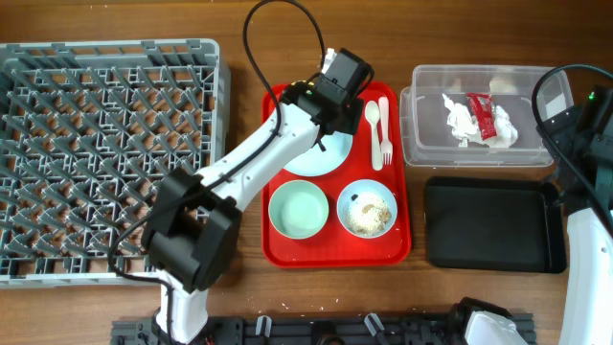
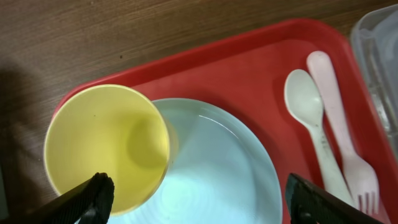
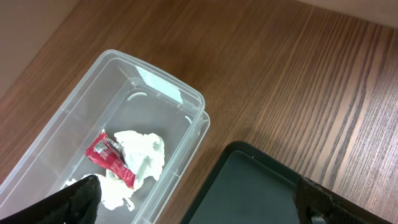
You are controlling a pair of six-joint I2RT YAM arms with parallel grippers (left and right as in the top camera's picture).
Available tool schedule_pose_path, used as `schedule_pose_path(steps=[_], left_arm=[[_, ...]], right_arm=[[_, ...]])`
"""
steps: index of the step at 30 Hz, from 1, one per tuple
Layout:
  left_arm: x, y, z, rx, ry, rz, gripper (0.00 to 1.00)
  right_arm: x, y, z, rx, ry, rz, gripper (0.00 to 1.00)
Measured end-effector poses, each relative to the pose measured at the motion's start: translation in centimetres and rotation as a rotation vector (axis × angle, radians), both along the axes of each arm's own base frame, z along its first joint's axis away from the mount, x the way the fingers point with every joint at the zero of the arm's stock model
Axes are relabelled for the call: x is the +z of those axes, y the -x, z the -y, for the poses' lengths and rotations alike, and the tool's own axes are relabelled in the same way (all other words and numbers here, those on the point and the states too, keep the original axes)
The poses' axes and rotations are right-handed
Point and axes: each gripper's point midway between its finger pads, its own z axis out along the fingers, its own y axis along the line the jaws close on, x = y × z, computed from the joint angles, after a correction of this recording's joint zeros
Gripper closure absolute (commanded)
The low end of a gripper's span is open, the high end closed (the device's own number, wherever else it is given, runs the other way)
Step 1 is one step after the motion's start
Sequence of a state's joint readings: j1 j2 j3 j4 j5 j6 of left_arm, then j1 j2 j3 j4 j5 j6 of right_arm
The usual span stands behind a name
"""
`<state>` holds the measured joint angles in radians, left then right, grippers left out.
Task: Sort waste into correct bins and load items into the dishwasher rack
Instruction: 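Reach the left gripper to the yellow cup on the plate and grasp it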
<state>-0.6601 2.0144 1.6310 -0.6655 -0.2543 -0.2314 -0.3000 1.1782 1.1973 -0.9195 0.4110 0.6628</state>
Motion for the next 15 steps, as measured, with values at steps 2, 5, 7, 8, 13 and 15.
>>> schedule_pose_path(steps=[2, 5, 7, 8, 13, 15], left_arm=[[-1.6, -0.1, -0.1, 0.002, -0.025, -0.02, 0.13], [-2.4, -0.1, -0.2, 0.001, -0.039, -0.031, 0.16], [-2.4, -0.1, -0.2, 0.001, -0.04, -0.031, 0.15], [-2.4, -0.2, -0.2, 0.0, -0.038, -0.028, 0.15], [-2.3, -0.4, 0.0, 0.001, -0.03, -0.019, 0.15], [-2.2, -0.5, -0.1, 0.003, -0.029, -0.017, 0.16]], right_arm=[[0.0, 0.0, 0.0, 0.0, 0.0, 0.0, 0.0], [0.0, 0.0, 0.0, 0.0, 0.0, 0.0, 0.0], [0.0, 0.0, 0.0, 0.0, 0.0, 0.0, 0.0], [0.0, 0.0, 0.0, 0.0, 0.0, 0.0, 0.0], [0.0, 0.0, 0.0, 0.0, 0.0, 0.0, 0.0], [0.0, 0.0, 0.0, 0.0, 0.0, 0.0, 0.0]])
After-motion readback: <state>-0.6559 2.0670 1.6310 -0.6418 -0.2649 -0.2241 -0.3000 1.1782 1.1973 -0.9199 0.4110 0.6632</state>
